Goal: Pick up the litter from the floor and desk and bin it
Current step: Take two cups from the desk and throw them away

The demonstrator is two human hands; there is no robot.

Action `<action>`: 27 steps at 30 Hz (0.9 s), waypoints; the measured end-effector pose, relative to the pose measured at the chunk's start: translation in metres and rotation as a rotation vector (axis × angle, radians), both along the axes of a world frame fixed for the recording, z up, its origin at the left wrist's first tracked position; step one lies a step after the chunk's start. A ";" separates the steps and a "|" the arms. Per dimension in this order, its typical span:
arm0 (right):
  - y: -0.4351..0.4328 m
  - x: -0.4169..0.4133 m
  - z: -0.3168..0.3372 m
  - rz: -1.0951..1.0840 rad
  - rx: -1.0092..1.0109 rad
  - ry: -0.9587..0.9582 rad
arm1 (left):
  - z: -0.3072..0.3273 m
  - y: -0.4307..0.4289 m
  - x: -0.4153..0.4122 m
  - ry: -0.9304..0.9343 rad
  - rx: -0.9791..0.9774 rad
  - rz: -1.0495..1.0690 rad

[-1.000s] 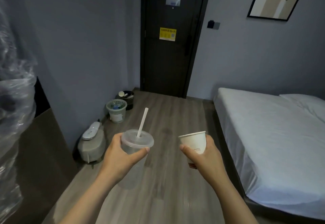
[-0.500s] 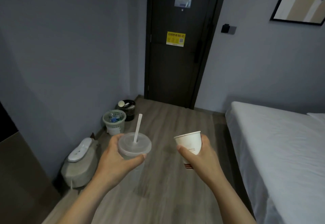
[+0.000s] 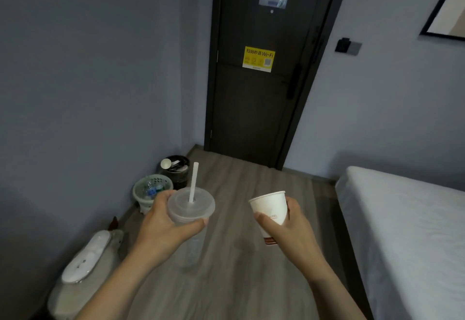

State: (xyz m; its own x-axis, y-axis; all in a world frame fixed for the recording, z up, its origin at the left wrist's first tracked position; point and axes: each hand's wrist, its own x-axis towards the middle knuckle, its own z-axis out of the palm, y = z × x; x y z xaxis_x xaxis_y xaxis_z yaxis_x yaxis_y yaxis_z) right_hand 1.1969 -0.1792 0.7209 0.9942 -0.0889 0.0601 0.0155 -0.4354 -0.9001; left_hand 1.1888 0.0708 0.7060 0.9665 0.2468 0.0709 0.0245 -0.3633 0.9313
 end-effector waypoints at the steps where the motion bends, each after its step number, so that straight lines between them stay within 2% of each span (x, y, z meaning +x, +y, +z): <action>1: -0.001 0.020 -0.003 0.002 0.004 -0.005 | -0.001 0.000 0.018 -0.001 0.003 0.002; 7: -0.011 0.156 -0.017 0.062 0.030 -0.046 | -0.007 -0.008 0.130 0.008 0.025 0.056; 10: -0.016 0.228 -0.019 0.095 0.060 -0.045 | -0.001 -0.015 0.189 -0.044 0.123 0.087; 15: -0.018 0.329 -0.018 0.157 0.075 -0.014 | 0.003 -0.019 0.278 -0.008 0.123 0.239; 27: 0.044 0.559 -0.048 0.207 -0.029 0.076 | -0.036 0.056 0.492 0.075 0.113 0.242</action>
State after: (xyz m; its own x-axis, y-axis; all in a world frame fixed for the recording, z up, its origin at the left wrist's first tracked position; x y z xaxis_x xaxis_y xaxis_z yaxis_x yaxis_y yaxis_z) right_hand 1.7557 -0.1348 0.6732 0.9929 0.1178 -0.0159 0.0398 -0.4556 -0.8893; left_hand 1.6804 0.1264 0.6700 0.8841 0.4654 0.0418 0.1904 -0.4404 0.8774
